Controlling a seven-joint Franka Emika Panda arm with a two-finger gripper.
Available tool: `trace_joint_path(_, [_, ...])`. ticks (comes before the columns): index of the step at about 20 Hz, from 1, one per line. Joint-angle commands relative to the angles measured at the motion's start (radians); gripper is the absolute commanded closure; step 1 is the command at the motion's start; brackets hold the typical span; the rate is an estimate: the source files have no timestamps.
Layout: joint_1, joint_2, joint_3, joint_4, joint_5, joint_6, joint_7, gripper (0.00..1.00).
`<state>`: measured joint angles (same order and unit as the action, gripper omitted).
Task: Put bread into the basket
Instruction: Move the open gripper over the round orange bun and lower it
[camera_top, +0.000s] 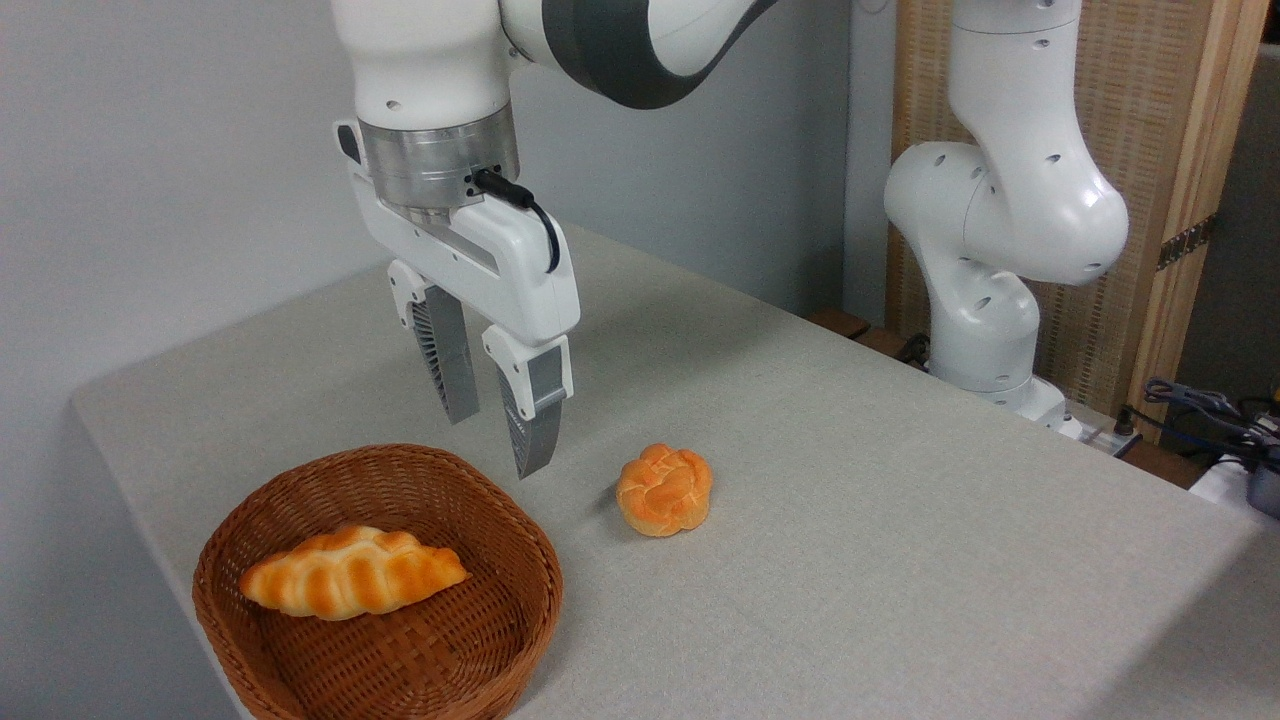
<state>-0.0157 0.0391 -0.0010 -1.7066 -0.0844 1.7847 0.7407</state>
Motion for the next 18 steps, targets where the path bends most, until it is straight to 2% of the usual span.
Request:
trace_joint_path(1, [0.014,-0.016,-0.008,-0.004,-0.015,-0.027,0.018,0.00])
trace_joint_path(18, [0.014,-0.031,-0.010,-0.044,-0.011,-0.050,0.022,0.00])
